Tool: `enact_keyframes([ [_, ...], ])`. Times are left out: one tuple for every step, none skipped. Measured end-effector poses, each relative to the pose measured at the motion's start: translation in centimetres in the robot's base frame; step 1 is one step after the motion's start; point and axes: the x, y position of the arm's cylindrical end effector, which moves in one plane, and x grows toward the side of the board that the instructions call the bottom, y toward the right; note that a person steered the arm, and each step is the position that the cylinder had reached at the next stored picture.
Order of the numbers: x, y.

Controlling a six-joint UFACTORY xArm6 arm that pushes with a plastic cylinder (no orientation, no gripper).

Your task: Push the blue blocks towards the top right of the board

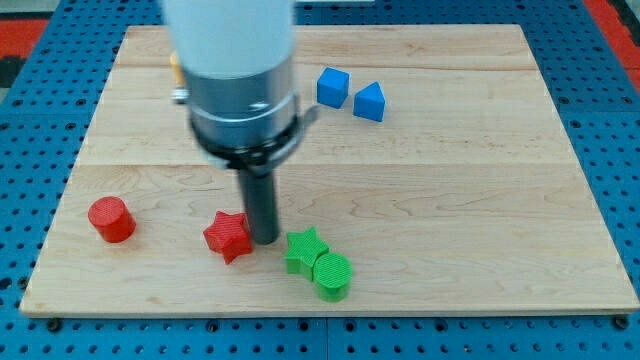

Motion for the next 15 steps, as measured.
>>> enact_keyframes([
  [0.0, -5.8],
  [-0.2, -11.9],
  [-3.1, -9.0],
  [-6.7, -7.4],
  [-6.9, -7.0],
  [-6.5, -7.0],
  [-3.1, -7.1],
  [-1.0, -8.1],
  [-0.7, -7.4],
  [-4.0, -4.1],
  [-10.5, 0.2],
  [-17.5, 7.9],
  [-22.1, 16.7],
  [-22.6, 19.8],
  [-18.6, 20.2],
])
